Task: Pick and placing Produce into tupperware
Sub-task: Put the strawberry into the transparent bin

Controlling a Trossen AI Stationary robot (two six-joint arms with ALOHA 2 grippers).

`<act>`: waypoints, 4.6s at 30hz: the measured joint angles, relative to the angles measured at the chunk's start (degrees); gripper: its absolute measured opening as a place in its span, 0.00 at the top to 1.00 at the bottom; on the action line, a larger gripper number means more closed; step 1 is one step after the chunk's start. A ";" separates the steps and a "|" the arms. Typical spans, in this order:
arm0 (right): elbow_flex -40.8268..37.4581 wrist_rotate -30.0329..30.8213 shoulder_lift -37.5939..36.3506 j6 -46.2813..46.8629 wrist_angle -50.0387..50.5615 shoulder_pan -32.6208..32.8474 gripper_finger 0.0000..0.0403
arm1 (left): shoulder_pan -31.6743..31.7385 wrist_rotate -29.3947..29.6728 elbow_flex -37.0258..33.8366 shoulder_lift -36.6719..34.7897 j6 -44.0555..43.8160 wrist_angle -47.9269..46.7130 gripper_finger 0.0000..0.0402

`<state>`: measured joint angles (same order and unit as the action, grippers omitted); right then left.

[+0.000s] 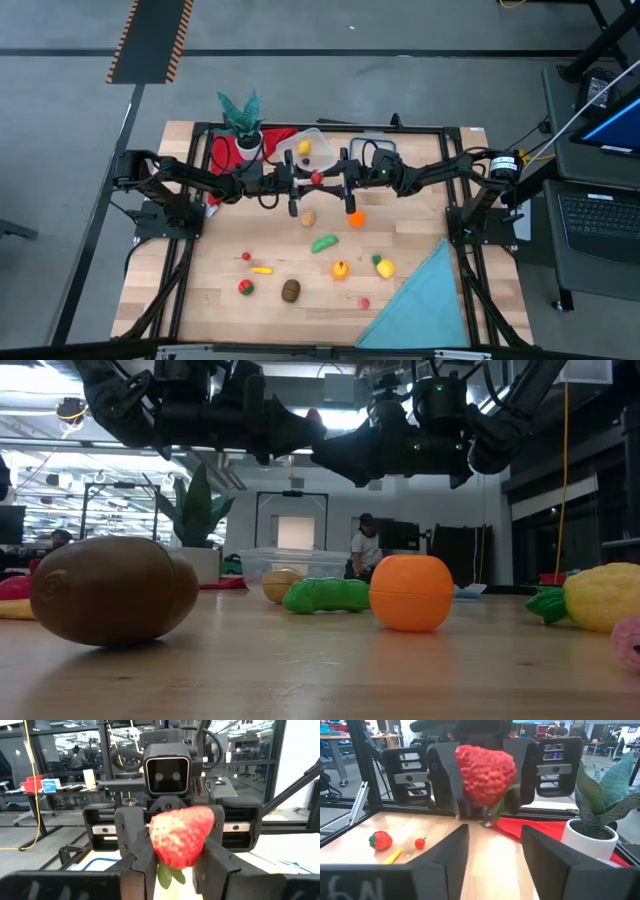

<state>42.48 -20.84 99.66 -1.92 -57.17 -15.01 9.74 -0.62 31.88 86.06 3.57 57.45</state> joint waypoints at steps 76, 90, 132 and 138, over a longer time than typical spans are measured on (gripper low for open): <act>-30.91 6.21 -26.09 2.81 -6.04 -5.57 0.51 | 13.13 8.63 16.00 -7.19 -1.53 -51.26 0.74; -30.91 6.21 -26.08 2.74 -5.98 -5.55 0.51 | 13.13 10.19 20.76 -6.60 -1.70 -65.48 0.77; -30.91 6.21 -26.05 2.74 -4.84 -5.48 0.51 | 15.28 8.53 22.33 8.25 -1.60 -62.44 0.74; -30.91 6.23 -26.05 2.74 -4.67 -5.48 0.51 | 15.28 8.39 25.16 10.63 0.02 -62.59 0.76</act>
<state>11.57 -14.61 73.60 0.82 -61.84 -20.49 25.02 7.77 57.04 96.70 3.59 -5.14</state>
